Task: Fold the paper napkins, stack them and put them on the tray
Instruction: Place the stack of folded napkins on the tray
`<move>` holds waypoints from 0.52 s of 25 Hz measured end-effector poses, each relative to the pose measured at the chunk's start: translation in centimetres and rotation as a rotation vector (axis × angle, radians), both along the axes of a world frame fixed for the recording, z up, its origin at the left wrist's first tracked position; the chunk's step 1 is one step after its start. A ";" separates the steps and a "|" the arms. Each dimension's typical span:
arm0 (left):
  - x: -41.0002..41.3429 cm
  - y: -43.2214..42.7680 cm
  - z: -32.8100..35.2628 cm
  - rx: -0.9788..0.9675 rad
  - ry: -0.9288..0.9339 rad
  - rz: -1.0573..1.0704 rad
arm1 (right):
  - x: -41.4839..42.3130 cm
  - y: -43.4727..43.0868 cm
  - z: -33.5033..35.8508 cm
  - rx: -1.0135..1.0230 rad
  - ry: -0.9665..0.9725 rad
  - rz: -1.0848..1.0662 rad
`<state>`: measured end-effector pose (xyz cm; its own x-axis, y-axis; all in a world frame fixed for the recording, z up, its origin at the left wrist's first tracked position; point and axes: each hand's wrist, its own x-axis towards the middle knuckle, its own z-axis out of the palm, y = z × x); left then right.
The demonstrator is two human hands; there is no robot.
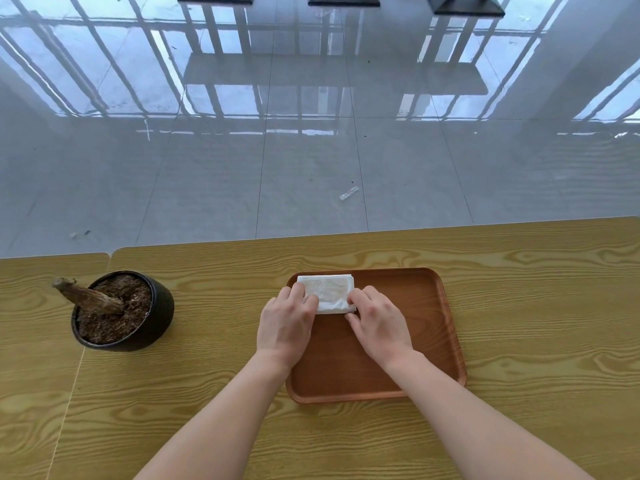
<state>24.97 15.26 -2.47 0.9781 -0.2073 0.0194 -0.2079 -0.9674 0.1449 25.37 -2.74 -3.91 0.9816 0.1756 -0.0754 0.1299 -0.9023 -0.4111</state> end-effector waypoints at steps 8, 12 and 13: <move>-0.1 0.1 -0.4 -0.022 0.039 0.006 | 0.2 -0.1 -0.1 0.018 0.004 -0.003; -0.2 0.3 -0.2 -0.047 0.057 0.025 | 0.2 -0.3 0.1 0.027 0.010 -0.004; -0.2 0.3 -0.1 -0.053 0.065 0.032 | 0.2 -0.3 0.2 0.025 0.020 0.000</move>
<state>24.72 15.60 -2.60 0.9837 -0.1768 -0.0342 -0.1660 -0.9638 0.2085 25.59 -3.05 -3.72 0.9800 0.1773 -0.0902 0.1212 -0.8918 -0.4359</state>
